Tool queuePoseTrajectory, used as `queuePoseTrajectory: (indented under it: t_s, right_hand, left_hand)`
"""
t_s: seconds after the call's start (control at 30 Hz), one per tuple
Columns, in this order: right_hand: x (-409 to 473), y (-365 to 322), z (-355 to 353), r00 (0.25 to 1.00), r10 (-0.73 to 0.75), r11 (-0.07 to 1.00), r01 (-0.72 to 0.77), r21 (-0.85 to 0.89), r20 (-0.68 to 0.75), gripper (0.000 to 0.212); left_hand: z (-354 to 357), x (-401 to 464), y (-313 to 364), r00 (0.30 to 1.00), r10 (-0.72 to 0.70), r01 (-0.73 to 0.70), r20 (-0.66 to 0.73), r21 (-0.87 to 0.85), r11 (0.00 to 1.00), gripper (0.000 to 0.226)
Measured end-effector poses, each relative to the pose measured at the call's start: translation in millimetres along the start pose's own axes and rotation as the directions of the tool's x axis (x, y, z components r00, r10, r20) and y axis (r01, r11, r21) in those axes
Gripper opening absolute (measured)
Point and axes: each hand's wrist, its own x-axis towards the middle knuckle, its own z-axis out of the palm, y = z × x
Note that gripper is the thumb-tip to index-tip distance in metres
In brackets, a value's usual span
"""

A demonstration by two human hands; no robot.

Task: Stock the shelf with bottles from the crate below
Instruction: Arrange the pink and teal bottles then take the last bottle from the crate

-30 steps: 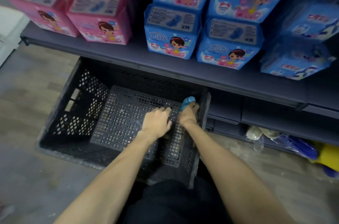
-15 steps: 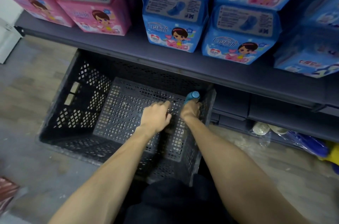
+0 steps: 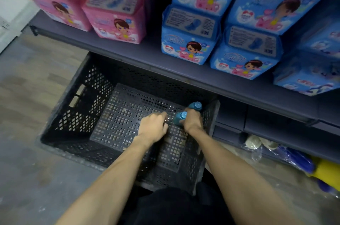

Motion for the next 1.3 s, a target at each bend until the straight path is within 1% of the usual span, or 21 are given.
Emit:
queuePoseTrajectory:
  t_s: [0.1, 0.3, 0.43, 0.5, 0.6, 0.73, 0.87, 1.0, 1.17, 1.3]
  right_hand:
    - [-11.4, -4.7, -15.0, 0.993, -0.110, 0.991, 0.113, -0.067, 0.043, 0.038]
    - [-46.2, -18.5, -31.7, 0.976, -0.207, 0.973, 0.199, -0.120, -0.062, 0.033]
    - [-75.8, -23.9, -34.4, 0.957, -0.268, 0.962, 0.258, -0.092, -0.109, 0.031]
    - [-91.9, -21.0, -35.6, 0.948, -0.282, 0.959, 0.276, -0.061, -0.147, 0.030]
    - [-112.5, -14.8, -38.9, 0.935, -0.286, 0.958, 0.287, -0.029, -0.210, 0.030]
    - [-132.4, -7.0, -41.2, 0.911, -0.293, 0.954, 0.298, -0.029, -0.289, 0.031]
    - [-148.7, -7.4, -44.4, 0.891, -0.306, 0.948, 0.317, -0.023, -0.336, 0.030]
    - [-162.8, -6.7, -56.5, 0.866, -0.316, 0.941, 0.338, -0.011, -0.388, 0.029]
    - [-168.5, -2.0, -90.4, 0.832, -0.365, 0.923, 0.383, -0.044, -0.419, 0.029]
    - [-171.1, 1.6, -129.7, 0.791, -0.445, 0.887, 0.453, -0.087, -0.419, 0.030]
  left_hand:
    - [-7.9, 0.0, -6.0, 0.999, 0.023, -0.023, -0.036, 0.002, 1.000, 0.023]
    - [-11.1, -11.1, -19.3, 0.995, 0.070, -0.068, -0.066, 0.031, 0.997, 0.026]
    - [-8.9, -20.5, -25.6, 0.992, 0.072, -0.073, -0.101, 0.000, 0.997, 0.025]
    - [-9.3, -23.3, -24.2, 0.988, 0.101, -0.101, -0.118, 0.007, 0.995, 0.025]
    - [-15.3, -26.9, -18.8, 0.980, 0.169, -0.164, -0.105, 0.051, 0.985, 0.024]
    - [-20.9, -35.0, -11.7, 0.961, 0.255, -0.246, -0.104, 0.094, 0.965, 0.022]
    - [-30.6, -43.7, -10.7, 0.944, 0.315, -0.303, -0.102, 0.121, 0.945, 0.021]
    - [-47.6, -46.4, -1.9, 0.918, 0.371, -0.353, -0.144, 0.134, 0.926, 0.020]
    - [-70.1, -46.0, 31.2, 0.867, 0.461, -0.430, -0.189, 0.184, 0.884, 0.025]
    - [-93.1, -45.1, 60.6, 0.831, 0.505, -0.459, -0.233, 0.224, 0.860, 0.026]
